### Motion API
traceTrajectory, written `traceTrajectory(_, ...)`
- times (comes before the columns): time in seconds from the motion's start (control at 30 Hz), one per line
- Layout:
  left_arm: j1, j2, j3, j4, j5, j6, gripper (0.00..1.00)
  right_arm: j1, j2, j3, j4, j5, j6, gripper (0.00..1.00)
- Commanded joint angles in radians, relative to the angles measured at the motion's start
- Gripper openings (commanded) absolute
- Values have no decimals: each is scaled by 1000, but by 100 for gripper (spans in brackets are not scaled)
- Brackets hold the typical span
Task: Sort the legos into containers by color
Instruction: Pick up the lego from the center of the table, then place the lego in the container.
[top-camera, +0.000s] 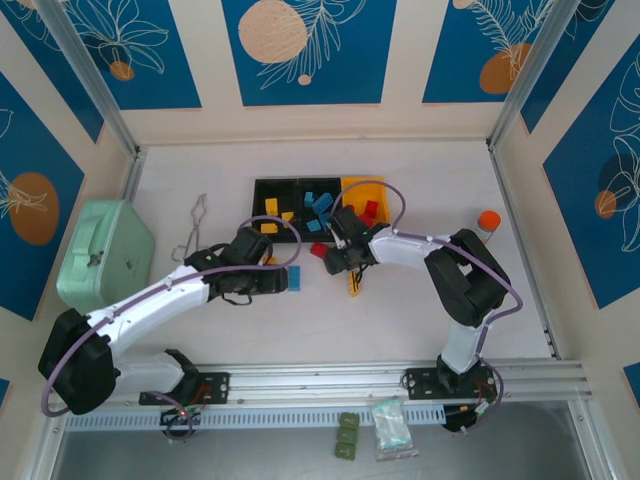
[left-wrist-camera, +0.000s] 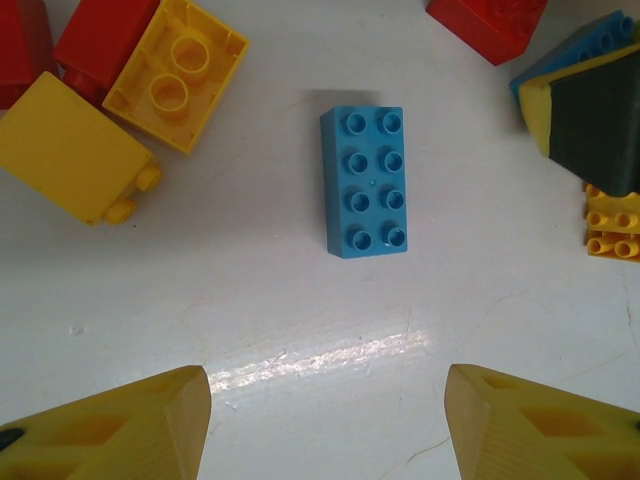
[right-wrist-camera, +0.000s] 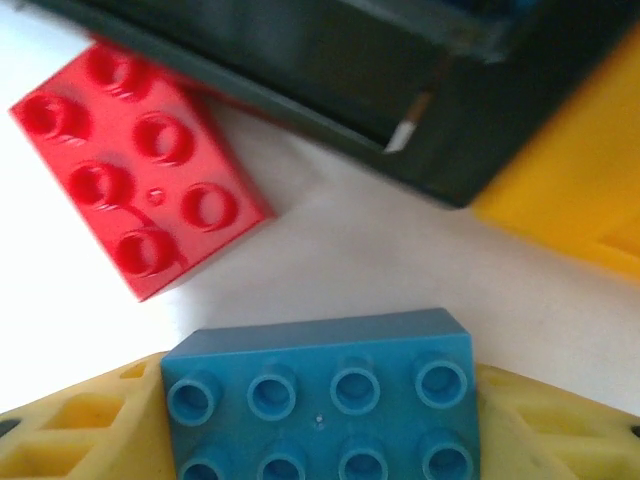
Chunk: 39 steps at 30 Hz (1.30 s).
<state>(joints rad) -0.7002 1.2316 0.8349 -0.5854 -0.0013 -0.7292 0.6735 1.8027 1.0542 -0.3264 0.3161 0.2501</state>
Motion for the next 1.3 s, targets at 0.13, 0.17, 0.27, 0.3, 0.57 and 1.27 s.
traceTrajectory(0.13,15,3,7,41,-1,-12,63,77,-129,6,-89,1,9,55)
traceTrajectory(0.17,16,2,9,46,1,-12,63,78,-148,12,-103,-8,15,55)
traceTrajectory(0.27,22,-6,13,67,16,-15,63,65,-188,62,-145,-49,33,55)
traceTrajectory(0.3,26,-9,15,71,18,-15,63,55,-188,88,-157,-62,39,55)
traceTrajectory(0.57,44,-51,15,54,17,-25,63,-43,-10,388,-262,-160,69,56)
traceTrajectory(1.27,59,-139,-49,19,-2,-79,63,-132,341,837,-440,-161,101,70)
